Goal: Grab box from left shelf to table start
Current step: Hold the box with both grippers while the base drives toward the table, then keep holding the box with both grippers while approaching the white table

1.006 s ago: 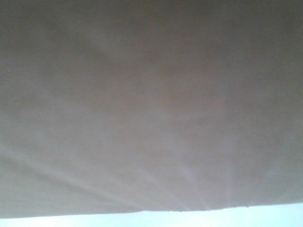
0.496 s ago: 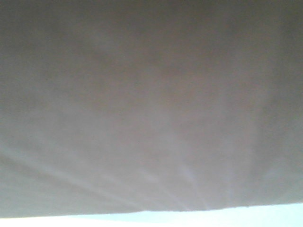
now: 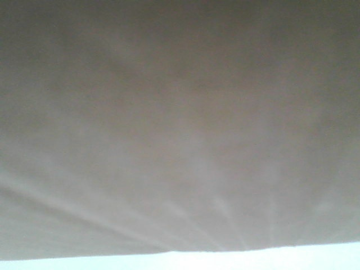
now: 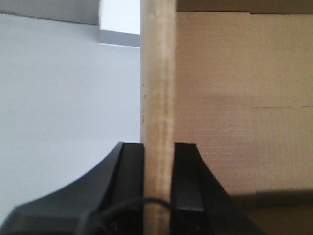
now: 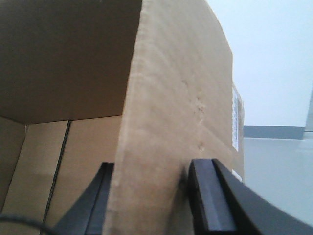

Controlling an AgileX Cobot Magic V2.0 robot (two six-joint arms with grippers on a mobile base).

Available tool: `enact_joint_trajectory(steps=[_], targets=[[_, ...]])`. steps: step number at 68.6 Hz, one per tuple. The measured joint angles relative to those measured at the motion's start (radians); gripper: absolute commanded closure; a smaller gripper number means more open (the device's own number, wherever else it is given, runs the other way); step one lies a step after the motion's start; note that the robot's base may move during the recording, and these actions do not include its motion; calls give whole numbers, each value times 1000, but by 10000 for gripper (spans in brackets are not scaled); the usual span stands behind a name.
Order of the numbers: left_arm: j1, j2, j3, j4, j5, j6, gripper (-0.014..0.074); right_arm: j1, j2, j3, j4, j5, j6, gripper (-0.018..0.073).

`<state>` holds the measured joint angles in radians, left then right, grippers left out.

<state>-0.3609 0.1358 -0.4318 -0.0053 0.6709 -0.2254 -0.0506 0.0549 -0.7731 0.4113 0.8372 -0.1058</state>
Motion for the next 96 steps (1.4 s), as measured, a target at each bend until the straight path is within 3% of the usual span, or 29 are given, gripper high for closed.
enact_joint_trajectory(steps=[96], targets=[[0,0,2,5,2,0,696,0,2,5,0,-3,-2,503]])
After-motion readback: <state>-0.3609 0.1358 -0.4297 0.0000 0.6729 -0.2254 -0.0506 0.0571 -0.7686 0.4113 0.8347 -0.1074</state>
